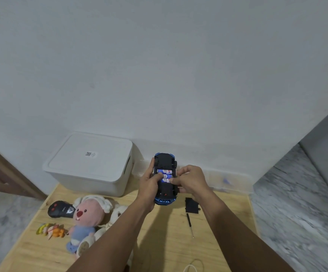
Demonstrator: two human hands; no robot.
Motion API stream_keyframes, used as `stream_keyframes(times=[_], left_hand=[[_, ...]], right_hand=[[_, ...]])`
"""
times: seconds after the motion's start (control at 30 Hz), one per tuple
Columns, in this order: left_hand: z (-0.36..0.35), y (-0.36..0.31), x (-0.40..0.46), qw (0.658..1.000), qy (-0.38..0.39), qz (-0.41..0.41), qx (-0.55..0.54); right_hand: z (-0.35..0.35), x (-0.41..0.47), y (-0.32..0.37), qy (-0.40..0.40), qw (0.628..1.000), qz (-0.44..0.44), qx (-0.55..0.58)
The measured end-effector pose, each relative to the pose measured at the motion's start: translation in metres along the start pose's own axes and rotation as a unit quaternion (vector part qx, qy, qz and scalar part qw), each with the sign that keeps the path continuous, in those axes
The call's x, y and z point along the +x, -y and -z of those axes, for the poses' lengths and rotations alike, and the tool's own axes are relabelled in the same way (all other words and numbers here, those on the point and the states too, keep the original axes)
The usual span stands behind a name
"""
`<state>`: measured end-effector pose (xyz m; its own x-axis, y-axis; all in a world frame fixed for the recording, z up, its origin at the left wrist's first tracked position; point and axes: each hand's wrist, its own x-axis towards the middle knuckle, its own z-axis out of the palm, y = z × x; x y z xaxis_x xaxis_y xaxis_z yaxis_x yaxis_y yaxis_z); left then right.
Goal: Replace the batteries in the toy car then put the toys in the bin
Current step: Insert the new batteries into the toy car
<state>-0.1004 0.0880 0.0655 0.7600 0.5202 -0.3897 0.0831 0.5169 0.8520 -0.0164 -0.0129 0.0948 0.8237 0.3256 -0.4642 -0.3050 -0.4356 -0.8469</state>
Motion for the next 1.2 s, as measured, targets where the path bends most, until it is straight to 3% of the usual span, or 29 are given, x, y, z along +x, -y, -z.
stream_keyframes(times=[0.6, 0.93, 1.1, 1.2], left_hand=[[0.002, 0.006, 0.0, 1.0, -0.008, -0.01, -0.002], [0.015, 0.012, 0.002, 0.998, 0.043, 0.03, 0.018], [0.024, 0.022, 0.003, 0.998, 0.014, 0.059, 0.024], [0.028, 0.026, 0.004, 0.997, 0.002, 0.073, 0.039]], right_hand=[[-0.015, 0.002, -0.019, -0.078, 0.997, 0.018, 0.001], [-0.001, 0.008, -0.028, 0.043, 0.996, -0.036, 0.066], [0.021, 0.028, -0.062, -0.039, 0.997, -0.047, -0.055], [0.031, 0.036, -0.085, -0.066, 0.966, -0.017, -0.25]])
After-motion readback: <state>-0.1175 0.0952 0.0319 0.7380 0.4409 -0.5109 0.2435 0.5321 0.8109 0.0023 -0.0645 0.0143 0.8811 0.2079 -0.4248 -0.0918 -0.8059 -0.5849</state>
